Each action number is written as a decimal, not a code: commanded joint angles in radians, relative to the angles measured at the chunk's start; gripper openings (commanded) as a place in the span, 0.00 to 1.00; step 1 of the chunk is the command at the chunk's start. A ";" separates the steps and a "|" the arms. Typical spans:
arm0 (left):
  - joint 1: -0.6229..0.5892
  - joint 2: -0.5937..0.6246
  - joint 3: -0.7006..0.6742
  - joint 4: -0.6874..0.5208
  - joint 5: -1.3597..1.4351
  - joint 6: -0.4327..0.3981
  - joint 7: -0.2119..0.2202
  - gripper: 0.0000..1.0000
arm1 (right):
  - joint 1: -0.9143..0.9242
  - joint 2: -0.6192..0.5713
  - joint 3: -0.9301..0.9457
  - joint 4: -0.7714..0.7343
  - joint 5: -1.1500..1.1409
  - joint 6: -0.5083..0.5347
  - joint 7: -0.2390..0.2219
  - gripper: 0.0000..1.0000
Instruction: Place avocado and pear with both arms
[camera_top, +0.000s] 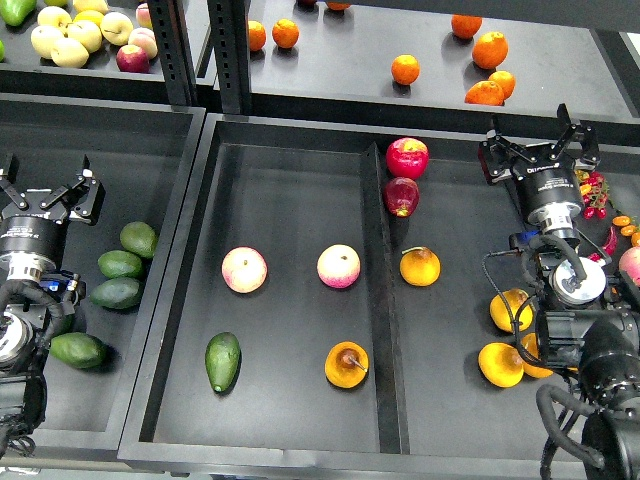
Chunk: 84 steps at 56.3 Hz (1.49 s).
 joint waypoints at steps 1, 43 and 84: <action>0.002 0.000 -0.002 -0.002 -0.001 0.000 0.003 0.99 | 0.000 0.000 0.000 0.000 0.000 0.000 0.000 0.99; 0.002 0.000 -0.028 -0.005 -0.001 0.000 0.012 0.99 | 0.002 0.000 0.000 0.000 0.000 0.000 -0.003 1.00; -0.017 0.000 -0.008 -0.014 -0.002 0.000 0.020 0.99 | 0.000 0.000 0.000 0.000 0.000 0.000 -0.005 1.00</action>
